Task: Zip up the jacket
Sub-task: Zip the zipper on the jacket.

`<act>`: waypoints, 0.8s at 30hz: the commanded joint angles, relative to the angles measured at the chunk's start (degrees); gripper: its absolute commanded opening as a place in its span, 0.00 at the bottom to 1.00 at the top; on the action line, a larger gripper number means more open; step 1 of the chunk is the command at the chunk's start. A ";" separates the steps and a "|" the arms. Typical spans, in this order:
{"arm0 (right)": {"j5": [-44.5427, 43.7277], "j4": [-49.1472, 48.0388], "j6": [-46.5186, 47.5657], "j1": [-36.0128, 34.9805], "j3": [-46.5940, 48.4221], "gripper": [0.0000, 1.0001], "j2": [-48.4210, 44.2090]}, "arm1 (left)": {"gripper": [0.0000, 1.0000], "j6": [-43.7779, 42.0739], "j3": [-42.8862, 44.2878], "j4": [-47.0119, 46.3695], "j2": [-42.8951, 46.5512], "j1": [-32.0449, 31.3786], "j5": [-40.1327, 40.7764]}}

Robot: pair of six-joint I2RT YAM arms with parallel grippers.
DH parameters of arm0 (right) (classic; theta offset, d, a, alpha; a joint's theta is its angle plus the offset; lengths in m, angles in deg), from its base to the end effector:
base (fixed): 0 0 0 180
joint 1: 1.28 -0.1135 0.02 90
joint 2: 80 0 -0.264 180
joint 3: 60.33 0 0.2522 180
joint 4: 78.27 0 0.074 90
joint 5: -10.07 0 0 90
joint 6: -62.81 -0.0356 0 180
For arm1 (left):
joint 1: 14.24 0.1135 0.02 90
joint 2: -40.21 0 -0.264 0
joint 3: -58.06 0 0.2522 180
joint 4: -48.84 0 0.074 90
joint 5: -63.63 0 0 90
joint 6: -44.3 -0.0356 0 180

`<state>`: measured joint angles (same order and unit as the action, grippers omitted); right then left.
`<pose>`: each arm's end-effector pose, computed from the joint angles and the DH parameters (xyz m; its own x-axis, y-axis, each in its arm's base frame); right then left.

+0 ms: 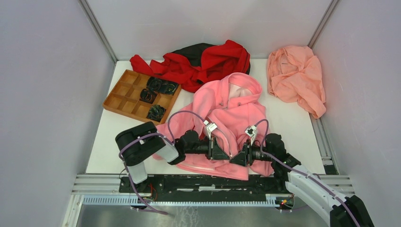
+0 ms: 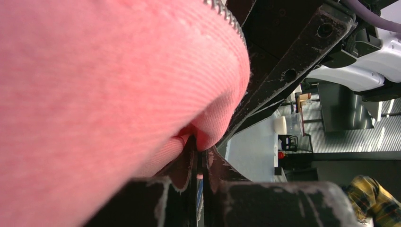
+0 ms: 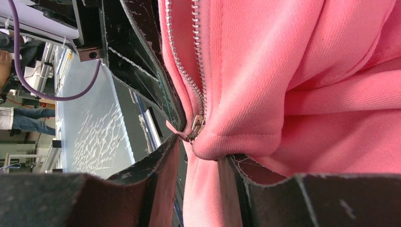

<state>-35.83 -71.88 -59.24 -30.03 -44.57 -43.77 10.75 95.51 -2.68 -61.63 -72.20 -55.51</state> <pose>0.1039 0.0853 0.1363 -0.8079 -0.0086 -0.5893 -0.5439 0.3959 0.7399 0.1368 -0.2513 0.1211 -0.8922 0.0535 -0.4484 0.4499 0.1910 -0.8724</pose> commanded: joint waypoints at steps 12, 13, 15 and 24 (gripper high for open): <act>0.96 -0.60 3.42 0.17 1.22 0.18 -1.62 | 0.02 2.70 1.63 -1.85 -1.37 -0.65 -2.40; 1.19 -0.21 3.75 0.14 1.44 0.15 -1.67 | 0.02 2.70 1.59 -1.87 -1.47 -0.60 -2.41; 1.59 0.83 4.77 0.10 2.07 0.10 -1.97 | 0.02 2.70 1.63 -1.80 -1.58 -0.57 -2.26; 3.29 3.51 4.97 0.13 3.16 0.04 -2.42 | 0.02 2.63 1.63 -2.12 -1.97 -0.65 -1.50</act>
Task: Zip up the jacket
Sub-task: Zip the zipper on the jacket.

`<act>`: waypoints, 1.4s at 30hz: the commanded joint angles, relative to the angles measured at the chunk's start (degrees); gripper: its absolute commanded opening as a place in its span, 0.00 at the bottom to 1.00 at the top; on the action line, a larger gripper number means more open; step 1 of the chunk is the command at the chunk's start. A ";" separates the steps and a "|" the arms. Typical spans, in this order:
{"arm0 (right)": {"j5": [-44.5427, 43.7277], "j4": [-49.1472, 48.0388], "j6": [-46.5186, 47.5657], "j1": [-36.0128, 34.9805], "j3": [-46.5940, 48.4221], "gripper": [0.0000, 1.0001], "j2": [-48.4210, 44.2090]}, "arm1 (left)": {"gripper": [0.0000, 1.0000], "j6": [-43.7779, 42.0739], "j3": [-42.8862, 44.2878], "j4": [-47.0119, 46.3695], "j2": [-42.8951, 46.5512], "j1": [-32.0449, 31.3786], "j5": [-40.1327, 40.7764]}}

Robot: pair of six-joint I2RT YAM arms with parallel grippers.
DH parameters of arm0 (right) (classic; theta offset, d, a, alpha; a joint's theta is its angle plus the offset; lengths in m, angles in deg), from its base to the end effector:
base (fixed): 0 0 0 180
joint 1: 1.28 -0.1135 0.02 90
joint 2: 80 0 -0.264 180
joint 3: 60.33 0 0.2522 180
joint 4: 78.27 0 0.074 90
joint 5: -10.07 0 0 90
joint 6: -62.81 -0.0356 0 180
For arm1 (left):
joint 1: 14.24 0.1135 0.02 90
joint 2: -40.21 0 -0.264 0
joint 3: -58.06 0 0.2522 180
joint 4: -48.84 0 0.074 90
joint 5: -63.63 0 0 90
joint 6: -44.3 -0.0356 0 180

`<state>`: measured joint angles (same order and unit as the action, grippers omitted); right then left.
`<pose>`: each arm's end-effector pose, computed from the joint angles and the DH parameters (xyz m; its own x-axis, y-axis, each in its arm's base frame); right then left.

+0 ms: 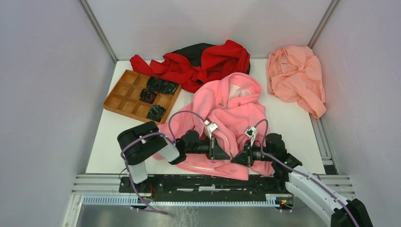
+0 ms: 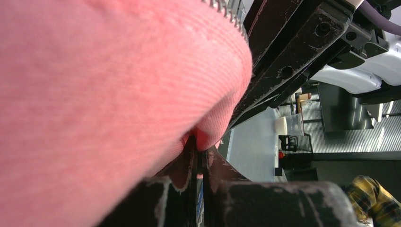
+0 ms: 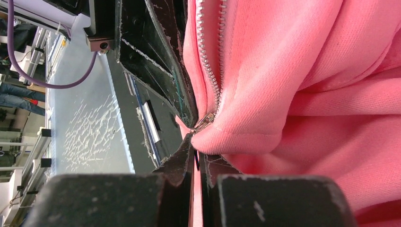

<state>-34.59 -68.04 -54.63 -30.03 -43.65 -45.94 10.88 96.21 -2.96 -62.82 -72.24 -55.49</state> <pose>0.1016 0.0846 0.1401 -0.7710 -0.0536 -0.6345 -0.6032 0.3806 0.7009 0.1384 -0.2542 0.1186 -0.8941 0.0548 -0.4446 0.4463 0.1938 -0.8737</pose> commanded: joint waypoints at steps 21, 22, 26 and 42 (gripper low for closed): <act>3.73 9.86 -1.49 0.16 5.49 0.20 2.59 | 0.02 1.69 0.67 -1.38 -1.06 -0.76 -0.82; 3.64 10.06 -1.44 0.11 5.52 0.21 2.52 | 0.02 1.69 0.65 -1.41 -1.04 -0.75 -0.84; 2.97 9.36 -1.47 0.14 5.46 0.17 2.44 | 0.02 1.69 0.67 -1.49 -1.12 -0.77 -0.89; 4.99 1.84 -6.45 0.29 6.66 0.00 2.26 | 0.02 0.54 0.70 -1.47 -1.69 -1.40 -0.72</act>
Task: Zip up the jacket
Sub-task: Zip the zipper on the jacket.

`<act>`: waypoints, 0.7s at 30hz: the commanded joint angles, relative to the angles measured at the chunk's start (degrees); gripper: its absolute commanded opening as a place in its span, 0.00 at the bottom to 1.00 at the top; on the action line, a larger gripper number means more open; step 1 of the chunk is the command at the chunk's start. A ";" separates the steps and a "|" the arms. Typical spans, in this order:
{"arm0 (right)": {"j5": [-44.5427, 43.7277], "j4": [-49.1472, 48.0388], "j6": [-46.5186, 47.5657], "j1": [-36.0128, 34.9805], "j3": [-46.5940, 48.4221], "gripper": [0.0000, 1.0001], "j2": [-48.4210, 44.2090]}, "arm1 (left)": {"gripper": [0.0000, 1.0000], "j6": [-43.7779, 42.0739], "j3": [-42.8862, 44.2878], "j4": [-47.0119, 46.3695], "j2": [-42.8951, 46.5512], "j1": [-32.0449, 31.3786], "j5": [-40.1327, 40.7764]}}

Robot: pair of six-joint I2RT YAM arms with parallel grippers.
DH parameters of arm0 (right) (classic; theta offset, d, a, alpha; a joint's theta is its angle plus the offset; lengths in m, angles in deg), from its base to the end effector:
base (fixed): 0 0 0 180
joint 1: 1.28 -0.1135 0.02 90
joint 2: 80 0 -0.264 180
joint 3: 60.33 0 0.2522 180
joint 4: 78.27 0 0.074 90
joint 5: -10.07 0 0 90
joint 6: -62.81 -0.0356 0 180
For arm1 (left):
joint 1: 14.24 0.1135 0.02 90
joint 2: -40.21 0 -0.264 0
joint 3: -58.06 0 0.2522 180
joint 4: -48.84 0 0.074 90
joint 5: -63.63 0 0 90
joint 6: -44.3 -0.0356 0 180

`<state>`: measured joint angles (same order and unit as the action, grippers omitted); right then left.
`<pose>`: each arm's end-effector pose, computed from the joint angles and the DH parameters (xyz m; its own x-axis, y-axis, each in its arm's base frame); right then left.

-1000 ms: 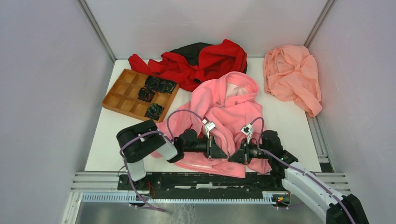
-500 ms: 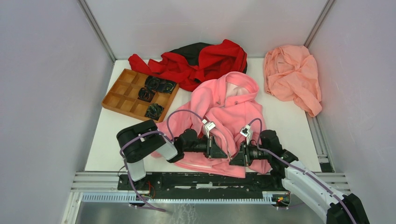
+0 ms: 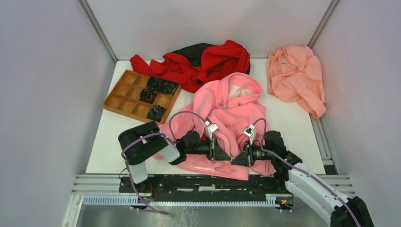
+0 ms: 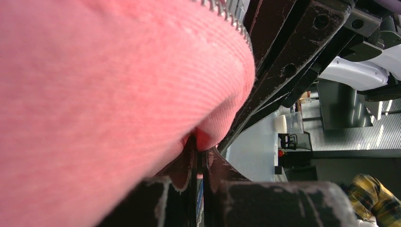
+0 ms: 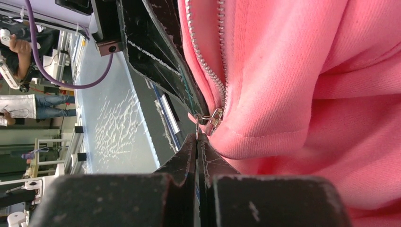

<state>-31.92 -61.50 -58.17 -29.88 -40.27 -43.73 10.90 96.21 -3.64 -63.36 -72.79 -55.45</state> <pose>0.1027 0.0861 0.1460 -0.8564 -0.0747 -0.5109 -0.4979 0.3818 0.7787 0.1362 -0.2558 0.1172 -0.8931 0.0618 -0.4456 0.4489 0.1880 -0.8736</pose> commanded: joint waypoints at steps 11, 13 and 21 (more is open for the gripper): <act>5.47 -15.44 -14.17 4.88 3.52 0.00 4.77 | 0.02 2.51 -1.79 -5.66 -1.36 -1.82 2.21; 6.51 -17.12 -15.19 5.71 4.37 0.00 4.74 | 0.02 4.30 -3.39 -9.15 -1.56 -1.82 4.03; 6.36 -19.09 -16.54 6.20 4.87 0.00 5.71 | 0.02 8.35 -5.36 -17.16 -3.54 -2.06 6.70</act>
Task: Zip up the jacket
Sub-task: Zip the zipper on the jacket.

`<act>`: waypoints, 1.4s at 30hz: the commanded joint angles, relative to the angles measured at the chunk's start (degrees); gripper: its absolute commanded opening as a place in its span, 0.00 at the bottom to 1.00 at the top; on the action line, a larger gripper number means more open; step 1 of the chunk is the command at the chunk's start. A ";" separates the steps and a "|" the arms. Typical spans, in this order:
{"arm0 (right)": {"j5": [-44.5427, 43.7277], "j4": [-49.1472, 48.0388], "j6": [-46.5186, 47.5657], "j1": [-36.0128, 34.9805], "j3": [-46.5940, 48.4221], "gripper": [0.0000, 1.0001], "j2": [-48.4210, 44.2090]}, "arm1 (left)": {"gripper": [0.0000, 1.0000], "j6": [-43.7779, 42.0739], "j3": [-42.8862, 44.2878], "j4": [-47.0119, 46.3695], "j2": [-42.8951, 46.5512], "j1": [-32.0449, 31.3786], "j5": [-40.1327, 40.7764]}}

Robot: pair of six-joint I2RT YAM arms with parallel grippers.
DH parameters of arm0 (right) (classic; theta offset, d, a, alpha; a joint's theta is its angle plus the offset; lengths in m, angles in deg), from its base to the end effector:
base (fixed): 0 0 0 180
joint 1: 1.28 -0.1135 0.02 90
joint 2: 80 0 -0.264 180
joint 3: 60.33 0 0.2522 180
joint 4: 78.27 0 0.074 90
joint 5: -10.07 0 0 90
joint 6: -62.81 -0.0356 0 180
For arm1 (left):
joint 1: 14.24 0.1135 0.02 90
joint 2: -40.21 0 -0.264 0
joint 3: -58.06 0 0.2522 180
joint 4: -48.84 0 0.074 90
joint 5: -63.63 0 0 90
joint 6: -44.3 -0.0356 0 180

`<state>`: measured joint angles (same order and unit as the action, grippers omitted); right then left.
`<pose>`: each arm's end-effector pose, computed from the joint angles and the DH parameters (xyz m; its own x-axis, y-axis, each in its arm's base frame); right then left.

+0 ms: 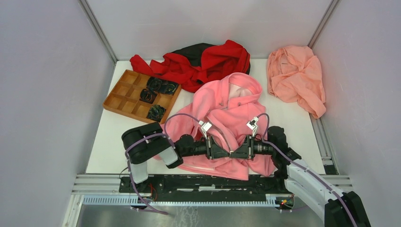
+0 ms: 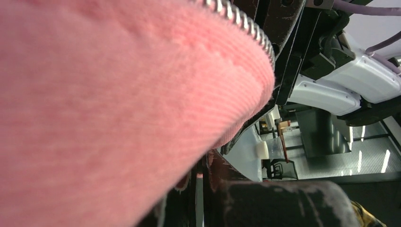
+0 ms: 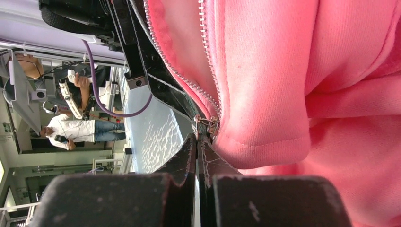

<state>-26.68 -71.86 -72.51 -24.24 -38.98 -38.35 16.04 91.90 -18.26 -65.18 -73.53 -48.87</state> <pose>0.1218 0.0826 0.1586 -0.9256 0.0699 -0.3720 -0.3332 0.3157 0.8884 0.1295 -0.2446 0.1205 -0.8900 -0.0951 -0.4459 0.4334 0.1268 -0.8922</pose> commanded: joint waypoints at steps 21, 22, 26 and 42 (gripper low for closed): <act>1.22 -16.27 -3.26 0.90 8.97 0.00 7.96 | 0.02 3.34 0.57 -0.47 -2.57 -3.45 1.41; 1.85 -16.42 -3.47 1.55 10.04 0.00 8.20 | 0.02 3.24 0.05 -0.37 -2.24 -3.54 1.67; 3.35 -12.24 -1.83 4.41 12.28 0.00 8.62 | 0.02 3.13 -2.34 -1.10 -1.07 -3.40 2.78; 1.85 -13.58 -4.01 -2.40 10.00 0.00 11.49 | 0.02 3.34 -1.02 -1.64 -2.13 -3.45 2.20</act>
<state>-23.57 -74.11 -74.04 -25.47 -32.18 -28.14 18.33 90.26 -23.70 -65.20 -75.43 -42.14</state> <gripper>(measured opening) 0.010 0.052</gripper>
